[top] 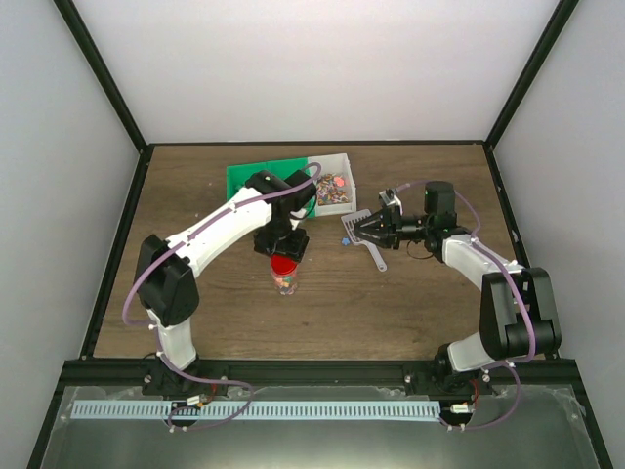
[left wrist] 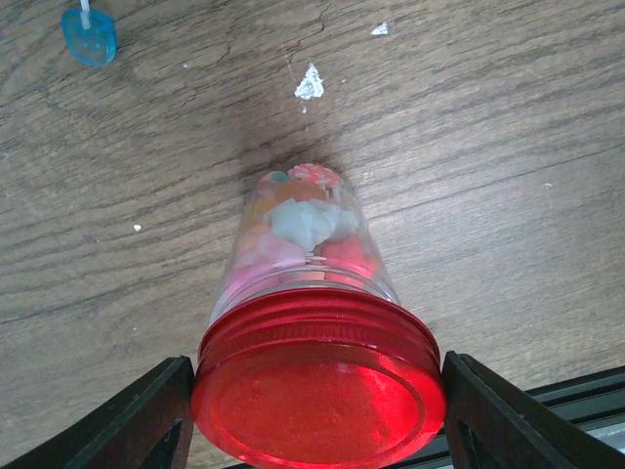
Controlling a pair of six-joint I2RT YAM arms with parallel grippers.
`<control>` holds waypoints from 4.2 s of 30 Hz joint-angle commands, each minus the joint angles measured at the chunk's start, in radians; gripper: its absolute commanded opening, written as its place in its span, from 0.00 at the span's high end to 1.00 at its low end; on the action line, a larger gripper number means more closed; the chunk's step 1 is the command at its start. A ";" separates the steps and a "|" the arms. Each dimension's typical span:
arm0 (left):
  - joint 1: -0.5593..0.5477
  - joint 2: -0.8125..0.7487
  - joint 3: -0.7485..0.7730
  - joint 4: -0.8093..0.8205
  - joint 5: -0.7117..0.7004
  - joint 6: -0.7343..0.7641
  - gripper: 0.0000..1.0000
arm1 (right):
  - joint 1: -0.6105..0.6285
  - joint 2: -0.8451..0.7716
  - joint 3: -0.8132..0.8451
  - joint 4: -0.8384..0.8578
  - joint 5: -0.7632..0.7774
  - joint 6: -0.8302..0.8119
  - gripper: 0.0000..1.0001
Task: Pack the candies
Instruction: Close the bottle lid on the packing bottle.
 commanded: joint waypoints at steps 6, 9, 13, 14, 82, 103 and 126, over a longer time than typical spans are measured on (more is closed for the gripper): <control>-0.006 -0.013 0.009 -0.017 -0.010 0.003 0.32 | -0.011 -0.006 0.036 -0.010 -0.017 -0.017 0.69; -0.007 -0.013 0.025 -0.016 0.001 0.005 0.32 | -0.011 -0.005 0.037 -0.012 -0.015 -0.017 0.69; -0.007 -0.022 0.020 -0.016 0.005 0.006 0.32 | -0.011 -0.004 0.039 -0.016 -0.015 -0.020 0.69; -0.007 -0.024 0.022 -0.016 0.007 0.004 0.32 | -0.011 -0.003 0.039 -0.017 -0.015 -0.020 0.69; -0.009 -0.045 -0.031 -0.016 0.031 0.010 0.33 | -0.012 0.010 0.029 -0.048 -0.014 -0.054 0.69; -0.017 0.005 -0.001 -0.016 -0.005 0.004 0.32 | -0.011 0.011 0.028 -0.052 -0.015 -0.058 0.69; -0.019 0.027 0.046 -0.016 0.005 0.009 0.29 | -0.011 0.008 0.019 -0.056 -0.014 -0.061 0.69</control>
